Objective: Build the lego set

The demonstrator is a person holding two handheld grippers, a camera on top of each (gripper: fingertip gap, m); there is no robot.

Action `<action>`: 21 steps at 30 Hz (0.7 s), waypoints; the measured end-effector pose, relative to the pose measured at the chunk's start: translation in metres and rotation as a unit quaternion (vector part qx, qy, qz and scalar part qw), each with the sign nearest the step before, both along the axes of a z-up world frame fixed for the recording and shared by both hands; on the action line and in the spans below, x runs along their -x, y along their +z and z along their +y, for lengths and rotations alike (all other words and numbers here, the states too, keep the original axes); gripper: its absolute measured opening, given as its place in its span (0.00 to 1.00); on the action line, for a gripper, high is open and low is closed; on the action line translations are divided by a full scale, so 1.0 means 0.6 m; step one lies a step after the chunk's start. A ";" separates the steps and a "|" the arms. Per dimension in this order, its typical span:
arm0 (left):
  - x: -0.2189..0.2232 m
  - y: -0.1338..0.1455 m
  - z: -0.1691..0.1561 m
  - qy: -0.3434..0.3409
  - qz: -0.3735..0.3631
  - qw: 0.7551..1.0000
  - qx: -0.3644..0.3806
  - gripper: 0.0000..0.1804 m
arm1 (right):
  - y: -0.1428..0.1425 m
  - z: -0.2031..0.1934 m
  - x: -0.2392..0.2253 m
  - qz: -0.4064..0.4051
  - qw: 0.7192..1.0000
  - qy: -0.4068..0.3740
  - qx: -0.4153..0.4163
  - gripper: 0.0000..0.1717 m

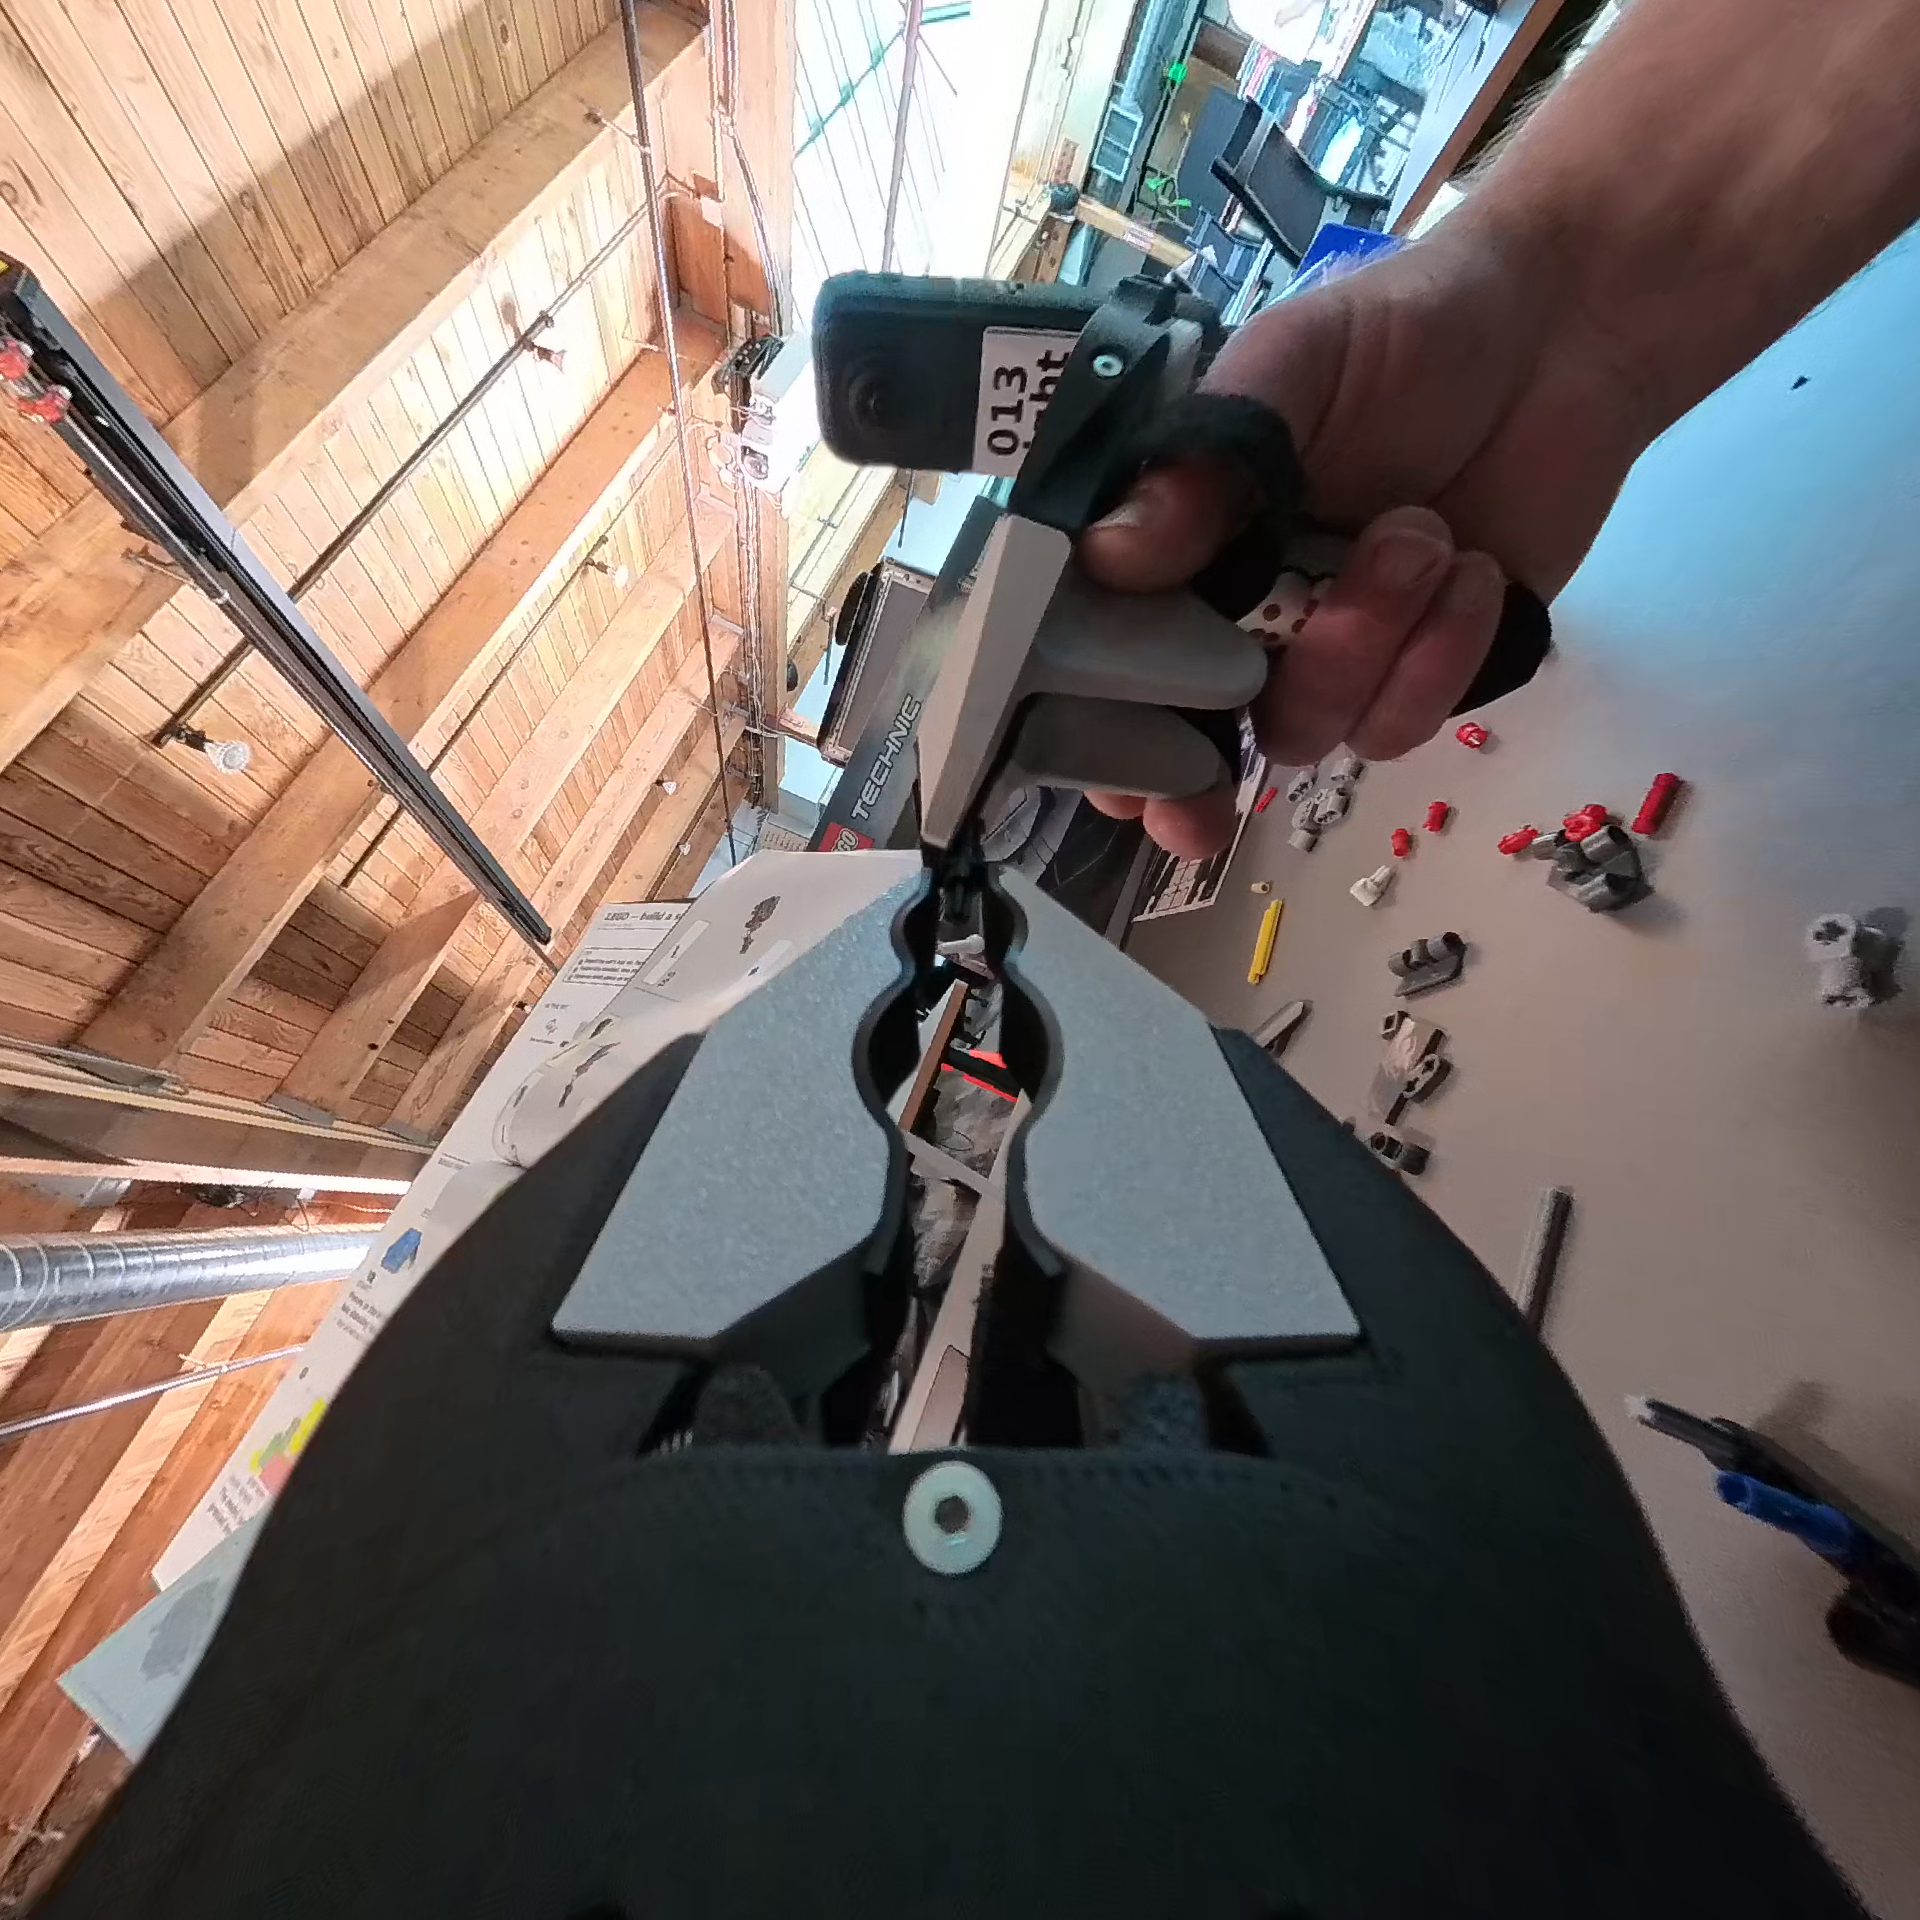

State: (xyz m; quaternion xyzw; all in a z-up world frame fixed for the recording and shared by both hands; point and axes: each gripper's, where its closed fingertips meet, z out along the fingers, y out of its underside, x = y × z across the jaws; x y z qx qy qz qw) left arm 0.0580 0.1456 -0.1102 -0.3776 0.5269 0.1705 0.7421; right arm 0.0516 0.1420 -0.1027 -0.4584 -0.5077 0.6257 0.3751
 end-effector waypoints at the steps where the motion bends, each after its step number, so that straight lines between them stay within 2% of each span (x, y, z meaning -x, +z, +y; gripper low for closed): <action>1: 0.002 0.001 0.002 0.001 -0.005 1.000 0.004 0.03 | 0.002 0.003 -0.001 0.003 1.000 -0.004 0.001 0.02; 10: 0.015 0.003 0.016 0.009 -0.036 0.999 0.030 0.02 | 0.017 0.020 -0.011 0.027 0.999 -0.026 0.008 0.02; 21: 0.014 0.004 0.015 0.008 -0.040 0.999 0.032 0.04 | 0.010 0.021 -0.007 0.019 0.999 -0.023 0.014 0.02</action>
